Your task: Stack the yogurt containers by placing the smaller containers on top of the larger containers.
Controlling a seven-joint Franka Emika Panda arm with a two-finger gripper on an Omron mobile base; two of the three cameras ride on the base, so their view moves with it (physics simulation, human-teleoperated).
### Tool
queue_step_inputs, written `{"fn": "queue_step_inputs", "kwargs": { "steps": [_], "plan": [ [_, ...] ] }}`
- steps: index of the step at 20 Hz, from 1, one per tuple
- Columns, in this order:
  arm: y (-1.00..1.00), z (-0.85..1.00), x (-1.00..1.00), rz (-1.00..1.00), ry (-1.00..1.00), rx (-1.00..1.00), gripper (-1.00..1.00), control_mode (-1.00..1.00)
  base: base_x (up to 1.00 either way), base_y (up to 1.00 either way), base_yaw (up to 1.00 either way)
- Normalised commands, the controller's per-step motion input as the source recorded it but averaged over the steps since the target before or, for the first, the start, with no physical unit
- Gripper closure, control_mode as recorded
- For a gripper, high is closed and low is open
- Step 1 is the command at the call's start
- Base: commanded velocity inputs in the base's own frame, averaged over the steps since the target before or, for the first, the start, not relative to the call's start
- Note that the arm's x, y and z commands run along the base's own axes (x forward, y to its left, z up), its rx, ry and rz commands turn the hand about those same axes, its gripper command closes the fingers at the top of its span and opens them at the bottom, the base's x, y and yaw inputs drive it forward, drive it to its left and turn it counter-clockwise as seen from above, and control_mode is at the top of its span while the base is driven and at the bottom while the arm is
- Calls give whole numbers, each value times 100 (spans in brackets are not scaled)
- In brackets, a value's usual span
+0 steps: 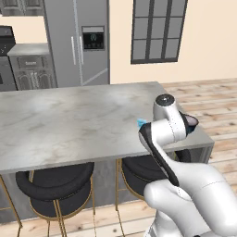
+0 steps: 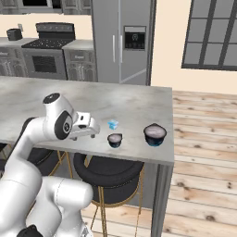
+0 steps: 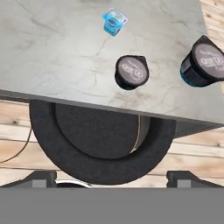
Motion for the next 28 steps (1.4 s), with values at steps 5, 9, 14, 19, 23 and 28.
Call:
{"fn": "queue_step_inputs", "kwargs": {
  "steps": [5, 9, 14, 19, 23, 28],
  "plan": [
    [0, 0, 0, 3, -2, -2, -100, -100, 0, 0, 0],
    [0, 0, 0, 1, 0, 0, -100, -100, 0, 0, 0],
    [-2, 0, 2, 0, 0, 0, -100, -100, 0, 0, 0],
    [-9, 0, 9, 1, 0, 0, -100, -100, 0, 0, 0],
    [-9, 0, 14, 1, 0, 0, -100, -100, 0, 0, 0],
    [-7, 0, 16, 1, 0, 0, -100, -100, 0, 0, 0]
  ]
}}
